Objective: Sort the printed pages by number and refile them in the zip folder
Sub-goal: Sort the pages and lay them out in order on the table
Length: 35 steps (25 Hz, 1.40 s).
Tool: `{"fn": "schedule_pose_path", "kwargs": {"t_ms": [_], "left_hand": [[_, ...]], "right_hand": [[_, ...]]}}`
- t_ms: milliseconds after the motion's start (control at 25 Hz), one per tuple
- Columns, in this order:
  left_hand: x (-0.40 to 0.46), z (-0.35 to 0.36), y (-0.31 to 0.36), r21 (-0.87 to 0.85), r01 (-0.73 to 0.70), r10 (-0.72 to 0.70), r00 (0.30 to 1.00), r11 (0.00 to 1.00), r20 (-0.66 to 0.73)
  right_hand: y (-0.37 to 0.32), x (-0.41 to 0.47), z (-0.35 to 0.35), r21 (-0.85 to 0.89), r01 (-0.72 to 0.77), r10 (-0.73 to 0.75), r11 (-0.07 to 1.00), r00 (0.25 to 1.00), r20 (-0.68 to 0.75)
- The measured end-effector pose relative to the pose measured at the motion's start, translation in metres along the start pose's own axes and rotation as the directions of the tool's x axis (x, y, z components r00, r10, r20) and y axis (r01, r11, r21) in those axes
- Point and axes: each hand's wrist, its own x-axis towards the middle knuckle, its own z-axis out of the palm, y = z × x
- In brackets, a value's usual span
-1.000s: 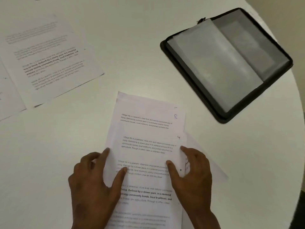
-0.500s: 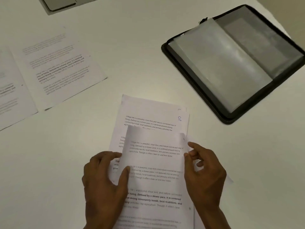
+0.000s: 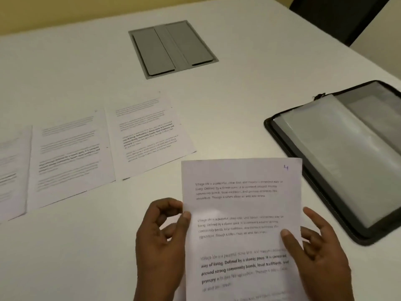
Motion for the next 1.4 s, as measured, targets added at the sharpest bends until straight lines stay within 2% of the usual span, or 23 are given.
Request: {"fn": "schedule_pose_path", "kwargs": {"t_ms": [80,160,280,360,440,560,640,720,840,960,1040,1120,1240,1320,1400], "left_hand": [[0.026,0.003,0.012,-0.09,0.036,-0.037,0.999,0.995,-0.007],[0.05,0.007,0.02,-0.054,0.009,-0.01,1.0,0.998,-0.017],[0.088,0.017,0.031,0.109,-0.164,0.154,0.983,0.98,0.097],[0.119,0.022,0.032,0.208,-0.357,0.3,0.917,0.911,0.263],[0.161,0.024,0.015,0.418,-0.54,0.404,0.835,0.73,0.374],[0.213,0.014,-0.012,0.745,-0.524,0.382,0.842,0.412,0.381],[0.229,0.006,-0.028,0.809,-0.536,0.376,0.82,0.24,0.431],[0.233,0.002,-0.039,0.806,-0.576,0.349,0.789,0.135,0.506],[0.231,0.003,-0.05,0.801,-0.574,0.307,0.803,0.171,0.51],[0.232,0.002,-0.056,0.801,-0.567,0.332,0.806,0.192,0.491],[0.232,0.002,-0.056,0.796,-0.572,0.354,0.799,0.197,0.486],[0.231,0.003,-0.056,0.795,-0.571,0.363,0.798,0.204,0.48],[0.232,0.004,-0.055,0.799,-0.567,0.375,0.798,0.201,0.472],[0.231,0.004,-0.053,0.8,-0.568,0.394,0.791,0.191,0.468],[0.229,0.005,-0.052,0.797,-0.572,0.409,0.785,0.193,0.465]], "right_hand": [[-0.008,0.008,0.008,-0.005,0.013,-0.012,1.0,0.998,0.065],[-0.016,0.018,0.015,-0.014,0.053,-0.052,0.998,0.994,0.092],[-0.031,0.041,0.026,-0.039,0.111,-0.108,0.993,0.992,0.063],[-0.047,0.066,0.039,-0.045,0.141,-0.139,0.989,0.989,0.054],[-0.067,0.103,0.053,-0.028,0.187,-0.186,0.982,0.982,0.041],[-0.097,0.165,0.073,-0.094,0.244,-0.239,0.965,0.969,0.062],[-0.112,0.203,0.086,-0.165,0.265,-0.252,0.95,0.963,0.098],[-0.119,0.233,0.1,-0.195,0.26,-0.24,0.946,0.963,0.121],[-0.117,0.262,0.121,-0.277,0.293,-0.263,0.915,0.955,0.14],[-0.104,0.277,0.142,-0.486,0.352,-0.334,0.8,0.934,0.127],[-0.097,0.278,0.15,-0.563,0.354,-0.346,0.747,0.93,0.124],[-0.089,0.269,0.158,-0.634,0.407,-0.444,0.658,0.889,0.11],[-0.069,0.237,0.175,-0.635,0.579,-0.636,0.511,0.752,0.174],[-0.047,0.217,0.186,-0.625,0.619,-0.613,0.475,0.743,0.27],[-0.03,0.211,0.193,-0.639,0.612,-0.597,0.466,0.75,0.284]]}}
